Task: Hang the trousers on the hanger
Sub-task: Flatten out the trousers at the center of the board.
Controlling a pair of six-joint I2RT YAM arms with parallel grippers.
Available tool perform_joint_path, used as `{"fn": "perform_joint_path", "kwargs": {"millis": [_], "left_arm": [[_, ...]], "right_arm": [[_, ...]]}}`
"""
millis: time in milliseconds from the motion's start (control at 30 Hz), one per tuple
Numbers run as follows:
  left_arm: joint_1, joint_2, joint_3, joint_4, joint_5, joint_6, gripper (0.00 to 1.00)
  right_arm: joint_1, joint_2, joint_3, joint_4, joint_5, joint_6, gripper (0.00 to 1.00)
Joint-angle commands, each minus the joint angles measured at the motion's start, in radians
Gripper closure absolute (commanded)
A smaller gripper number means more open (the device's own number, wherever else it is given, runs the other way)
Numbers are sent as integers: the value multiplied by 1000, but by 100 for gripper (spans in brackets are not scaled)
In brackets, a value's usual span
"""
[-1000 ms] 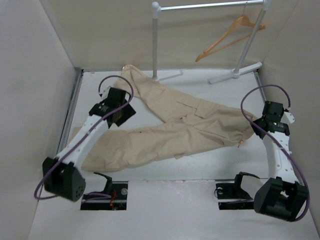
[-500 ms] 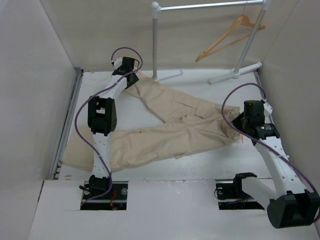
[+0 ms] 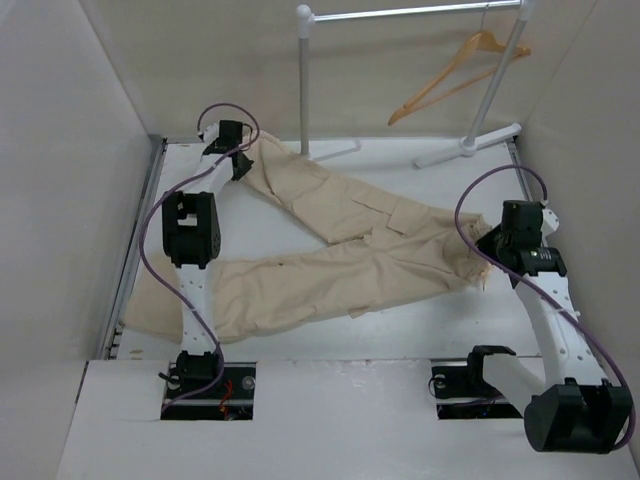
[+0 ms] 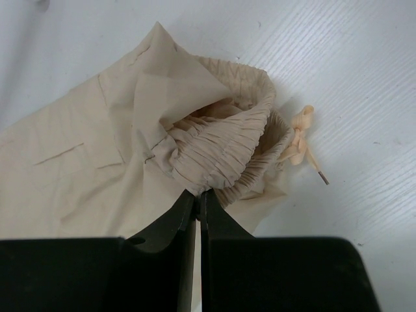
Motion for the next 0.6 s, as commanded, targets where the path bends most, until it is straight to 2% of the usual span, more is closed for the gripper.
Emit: {"fn": "perform_joint_path", "kwargs": {"millis": [0,100,200,300,367,400,533,567], "left_arm": [[149,-77,-176,-126,-127,2,98],[238,-272,-426,-33,-140,-119,100],[310,-462,-616,21,-143,-173,100],[343,-589,-722,20,-167,-176,99],[347,-639,-774,5,-161,-172,95],[344,-648,-791,-14,-160,-172,91],[344,-642,-808,-11,-100,-134,62],[347,-659,-813,0,-86,-131,57]], "right_arm": [[-30,-10,19,26,-2,-6,100],[-106,-34,7,12,-3,0,100],[-175,-59,1,2,-6,8,100],[-197,-59,19,9,-9,37,100],[-205,-2,47,40,-23,57,100],[-205,41,56,70,-17,65,100],[-182,238,113,185,0,80,100],[-165,269,123,204,-2,79,100]]}}
